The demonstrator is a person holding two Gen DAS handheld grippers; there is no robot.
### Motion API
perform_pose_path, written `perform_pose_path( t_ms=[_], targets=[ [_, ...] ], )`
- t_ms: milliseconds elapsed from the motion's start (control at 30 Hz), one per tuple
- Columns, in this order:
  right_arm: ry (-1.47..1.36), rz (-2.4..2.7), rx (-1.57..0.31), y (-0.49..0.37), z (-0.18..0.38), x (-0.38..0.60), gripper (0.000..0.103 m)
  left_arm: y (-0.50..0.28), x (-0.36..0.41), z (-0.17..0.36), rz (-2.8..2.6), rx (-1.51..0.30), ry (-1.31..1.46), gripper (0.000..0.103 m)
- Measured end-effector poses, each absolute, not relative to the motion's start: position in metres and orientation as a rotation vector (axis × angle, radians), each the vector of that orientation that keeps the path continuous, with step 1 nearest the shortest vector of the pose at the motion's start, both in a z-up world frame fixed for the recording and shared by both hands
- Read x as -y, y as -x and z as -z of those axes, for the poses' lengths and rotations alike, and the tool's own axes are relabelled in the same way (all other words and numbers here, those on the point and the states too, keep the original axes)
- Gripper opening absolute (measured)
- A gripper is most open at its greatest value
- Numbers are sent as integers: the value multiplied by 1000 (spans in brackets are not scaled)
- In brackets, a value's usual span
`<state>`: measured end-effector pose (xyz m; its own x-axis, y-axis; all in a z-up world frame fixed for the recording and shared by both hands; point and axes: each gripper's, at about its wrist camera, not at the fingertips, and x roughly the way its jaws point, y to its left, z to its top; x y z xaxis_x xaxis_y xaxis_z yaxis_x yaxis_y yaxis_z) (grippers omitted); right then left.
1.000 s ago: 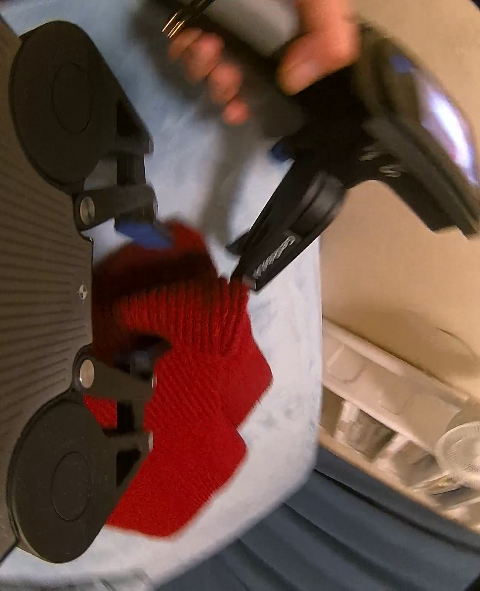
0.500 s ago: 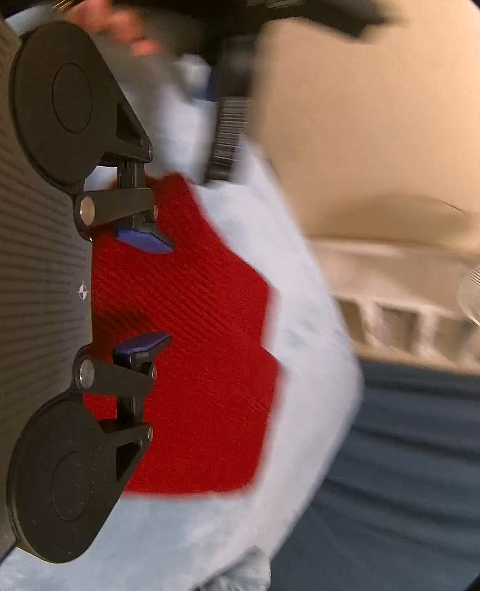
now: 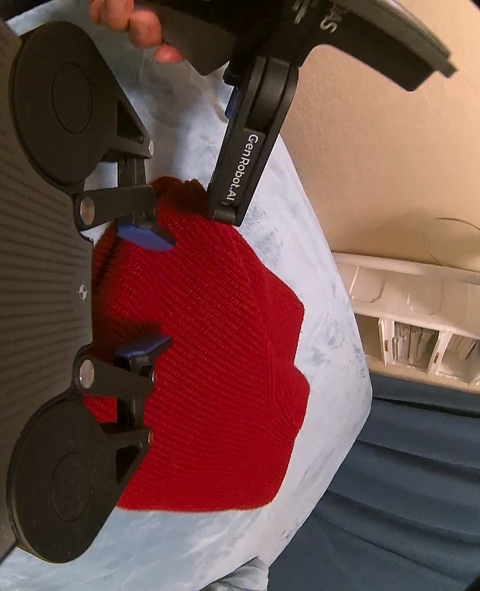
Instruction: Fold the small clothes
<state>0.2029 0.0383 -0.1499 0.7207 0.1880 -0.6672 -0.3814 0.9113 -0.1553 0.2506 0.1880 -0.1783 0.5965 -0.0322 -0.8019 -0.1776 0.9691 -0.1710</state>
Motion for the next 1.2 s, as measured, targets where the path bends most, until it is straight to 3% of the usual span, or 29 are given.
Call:
perform_pose_path(
  t_ms=[133,267,467,800,1200],
  targets=[
    [287,-228,-667,-196,142,-29,59,-251,-190,180,-89,-937,253,103],
    [263,-118,-654,-202,145,-17,71,-251,-191,181,-89,-939,256,103],
    [321,-120,-717,-212,168,-18,75,-251,-190,182,-87,-942,251,103],
    [292,-92,-692,-161,124,11,80,-246,-192,182,-87,-923,260,103],
    [112,-7,-648,-35,60,73,85,-151,-156,87,-82,-872,89,103]
  ],
)
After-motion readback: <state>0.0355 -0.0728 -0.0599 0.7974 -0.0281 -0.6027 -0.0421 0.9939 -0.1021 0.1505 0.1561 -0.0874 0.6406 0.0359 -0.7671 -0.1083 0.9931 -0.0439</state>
